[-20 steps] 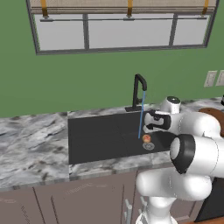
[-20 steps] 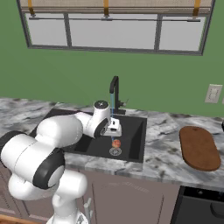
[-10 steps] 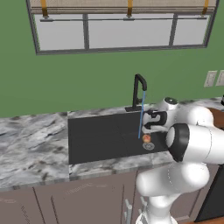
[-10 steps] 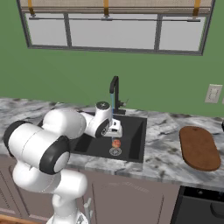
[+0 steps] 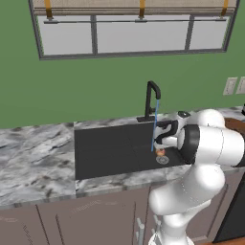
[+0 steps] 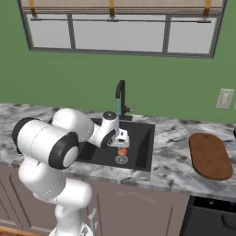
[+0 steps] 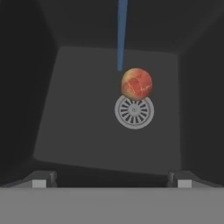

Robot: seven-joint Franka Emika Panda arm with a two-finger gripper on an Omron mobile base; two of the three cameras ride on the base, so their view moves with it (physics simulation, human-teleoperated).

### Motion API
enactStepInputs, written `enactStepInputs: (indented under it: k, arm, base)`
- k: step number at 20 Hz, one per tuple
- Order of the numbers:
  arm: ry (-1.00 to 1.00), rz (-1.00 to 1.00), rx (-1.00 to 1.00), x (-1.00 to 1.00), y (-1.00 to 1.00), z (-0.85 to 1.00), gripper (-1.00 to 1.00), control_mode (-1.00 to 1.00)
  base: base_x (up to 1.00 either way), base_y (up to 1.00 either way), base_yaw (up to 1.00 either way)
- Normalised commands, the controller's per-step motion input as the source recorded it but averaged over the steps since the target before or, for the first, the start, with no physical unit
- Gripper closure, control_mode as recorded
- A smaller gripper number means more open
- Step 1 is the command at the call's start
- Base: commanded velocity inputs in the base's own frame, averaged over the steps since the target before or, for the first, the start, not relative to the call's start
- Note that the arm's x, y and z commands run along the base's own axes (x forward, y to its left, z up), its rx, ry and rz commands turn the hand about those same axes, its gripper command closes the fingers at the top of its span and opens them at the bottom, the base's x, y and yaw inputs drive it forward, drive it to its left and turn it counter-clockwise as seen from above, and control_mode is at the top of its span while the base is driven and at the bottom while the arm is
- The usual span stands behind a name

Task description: Pick the peach from the sink and place it on the cutting board to airdry. Then turn off the sink faucet.

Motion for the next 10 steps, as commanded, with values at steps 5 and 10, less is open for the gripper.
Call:
enactStepInputs:
  k: [5, 10]
  arm:
    - [0.00, 0.00, 0.00, 0.14, -0.06, -0.14, -1.00, -1.00]
    - [0.00, 0.00, 0.00, 0.20, -0.03, -0.14, -1.00, -1.00]
  base:
    - [0.00, 0.00, 0.00]
    - [0.00, 0.00, 0.00]
